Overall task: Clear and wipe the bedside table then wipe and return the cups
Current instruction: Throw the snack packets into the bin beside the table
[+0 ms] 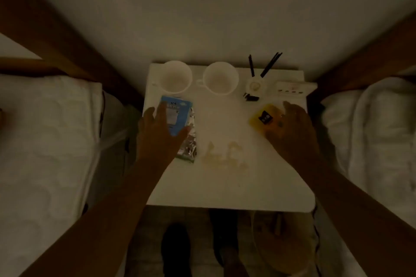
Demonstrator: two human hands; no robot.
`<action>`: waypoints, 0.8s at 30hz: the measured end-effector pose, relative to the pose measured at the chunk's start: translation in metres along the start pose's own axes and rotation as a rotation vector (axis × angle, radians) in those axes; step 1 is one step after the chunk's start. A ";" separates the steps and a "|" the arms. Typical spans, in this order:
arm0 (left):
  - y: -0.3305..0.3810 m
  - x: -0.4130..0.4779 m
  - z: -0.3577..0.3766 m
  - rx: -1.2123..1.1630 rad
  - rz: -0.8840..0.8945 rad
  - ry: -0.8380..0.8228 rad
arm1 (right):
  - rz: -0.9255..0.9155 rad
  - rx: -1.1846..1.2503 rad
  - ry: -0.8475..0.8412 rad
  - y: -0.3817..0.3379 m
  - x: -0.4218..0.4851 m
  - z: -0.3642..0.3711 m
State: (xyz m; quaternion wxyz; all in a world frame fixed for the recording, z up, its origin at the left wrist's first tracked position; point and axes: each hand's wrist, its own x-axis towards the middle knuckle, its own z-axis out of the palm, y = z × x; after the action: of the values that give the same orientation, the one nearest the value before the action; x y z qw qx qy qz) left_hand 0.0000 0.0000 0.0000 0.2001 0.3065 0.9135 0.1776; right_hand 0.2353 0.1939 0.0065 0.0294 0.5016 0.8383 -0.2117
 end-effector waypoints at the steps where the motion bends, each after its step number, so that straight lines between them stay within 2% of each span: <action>1: -0.002 0.003 0.002 0.009 -0.038 0.012 | 0.018 0.042 0.010 -0.001 0.003 0.004; 3: -0.006 0.006 0.005 0.027 -0.088 0.041 | 0.065 0.055 0.010 -0.006 0.005 0.006; 7: -0.012 0.004 0.008 0.035 -0.142 0.017 | 0.077 -0.220 -0.073 -0.010 0.007 0.012; 11: -0.012 0.001 0.010 0.076 -0.227 -0.022 | 0.140 -0.269 -0.096 -0.009 0.001 0.011; 13: -0.019 0.000 0.013 -0.030 -0.266 -0.040 | 0.178 -0.126 -0.076 -0.012 -0.009 0.005; 16: -0.023 -0.010 0.008 -0.359 -0.330 -0.037 | 0.277 0.068 -0.072 -0.014 -0.020 -0.002; 19: -0.020 -0.025 -0.005 -0.498 -0.351 -0.052 | 0.383 0.266 -0.125 -0.017 -0.034 -0.005; 22: -0.019 -0.044 -0.017 -0.684 -0.357 -0.088 | 0.546 0.574 -0.204 -0.025 -0.053 -0.004; 24: -0.021 -0.058 -0.022 -0.724 -0.345 -0.130 | 0.574 0.707 -0.230 -0.035 -0.071 -0.004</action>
State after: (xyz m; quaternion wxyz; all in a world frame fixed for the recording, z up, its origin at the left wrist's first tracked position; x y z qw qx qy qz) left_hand 0.0219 -0.0567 0.0247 0.3793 0.0691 0.8154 0.4319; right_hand 0.2409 0.1223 0.0399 0.0068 0.6657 0.5332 -0.5219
